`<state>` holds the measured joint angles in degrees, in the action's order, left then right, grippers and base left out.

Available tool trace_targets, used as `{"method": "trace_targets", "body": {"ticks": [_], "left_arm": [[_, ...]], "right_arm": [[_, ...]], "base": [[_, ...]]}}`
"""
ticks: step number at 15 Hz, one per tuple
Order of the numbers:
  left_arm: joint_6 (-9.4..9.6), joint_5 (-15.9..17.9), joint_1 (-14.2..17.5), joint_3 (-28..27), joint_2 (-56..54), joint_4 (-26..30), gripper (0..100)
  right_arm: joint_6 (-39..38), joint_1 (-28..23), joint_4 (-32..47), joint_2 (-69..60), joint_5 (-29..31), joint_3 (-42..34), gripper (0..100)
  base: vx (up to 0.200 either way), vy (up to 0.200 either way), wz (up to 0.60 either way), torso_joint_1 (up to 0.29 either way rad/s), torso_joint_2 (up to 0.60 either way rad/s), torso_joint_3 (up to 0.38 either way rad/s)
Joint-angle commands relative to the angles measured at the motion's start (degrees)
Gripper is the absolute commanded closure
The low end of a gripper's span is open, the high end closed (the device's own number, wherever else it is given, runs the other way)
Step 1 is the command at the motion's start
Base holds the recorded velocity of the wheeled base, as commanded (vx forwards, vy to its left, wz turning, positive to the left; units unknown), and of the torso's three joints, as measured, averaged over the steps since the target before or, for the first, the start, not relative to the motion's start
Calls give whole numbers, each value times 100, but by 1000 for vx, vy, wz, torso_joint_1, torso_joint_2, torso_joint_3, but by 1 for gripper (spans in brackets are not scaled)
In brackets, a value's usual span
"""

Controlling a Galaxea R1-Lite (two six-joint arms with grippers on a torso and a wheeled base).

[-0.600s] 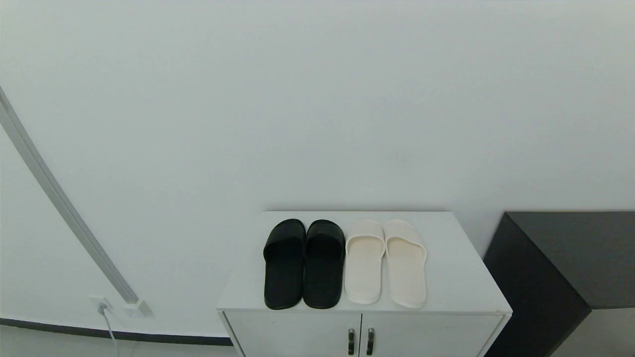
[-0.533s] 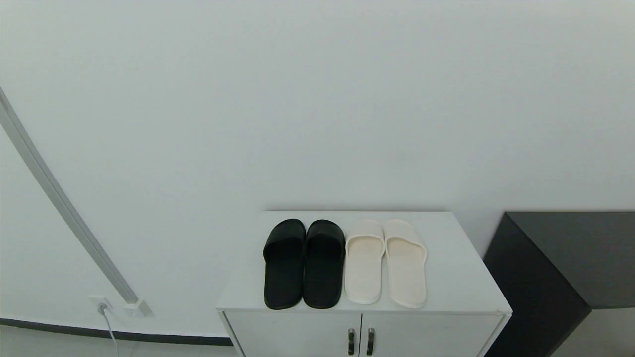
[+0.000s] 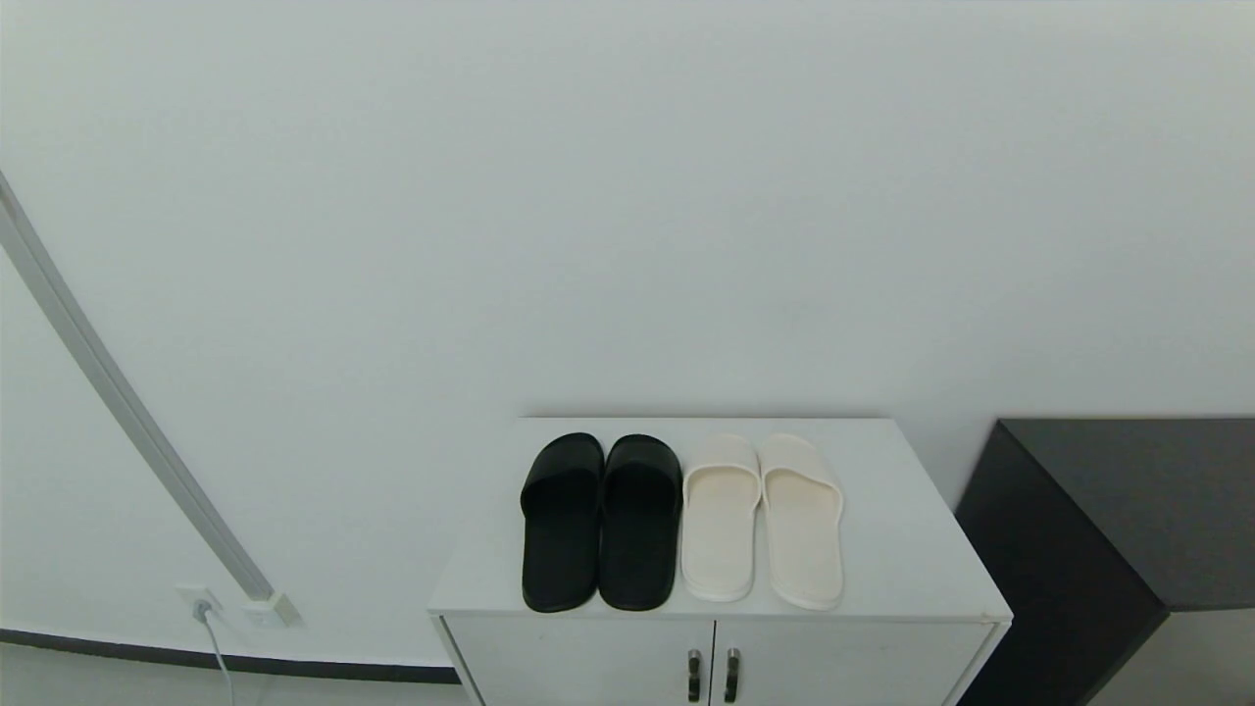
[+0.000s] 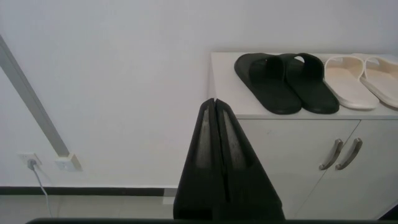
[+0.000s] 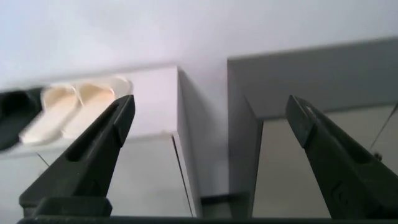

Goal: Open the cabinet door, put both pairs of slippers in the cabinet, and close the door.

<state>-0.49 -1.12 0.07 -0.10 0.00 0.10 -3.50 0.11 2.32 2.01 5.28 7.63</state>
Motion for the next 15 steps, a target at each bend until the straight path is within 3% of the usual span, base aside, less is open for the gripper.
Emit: {"method": "trace_targets", "body": {"ticks": [1,4,7,10,11,15], "left_arm": [[5,-2,1,1,0,-1,100],[-4,-2,1,10,0,-1,100],[-13,-11,1,1,0,-1,100],[-13,-2,1,1,0,-1,100],[-13,-11,1,1,9,-1,100],[-13,-2,1,1,9,-1,100]], "right_arm": [[236,24,551,836,-317,397,0],[324,24,348,1768,-897,142,0],[271,33,-829,3077,-976,186,0],[7,534,-2139,4650,-862,406,0],[-160,806,-2332,4993,-677,564,0],[-1048,2819,-2429,6083,1037,1434,0]], "base": [[0,0,0,0,0,0],[0,0,0,0,0,0],[0,0,0,0,0,0],[0,0,0,0,0,0],[0,0,0,0,0,0],[0,0,0,0,0,0]]}}
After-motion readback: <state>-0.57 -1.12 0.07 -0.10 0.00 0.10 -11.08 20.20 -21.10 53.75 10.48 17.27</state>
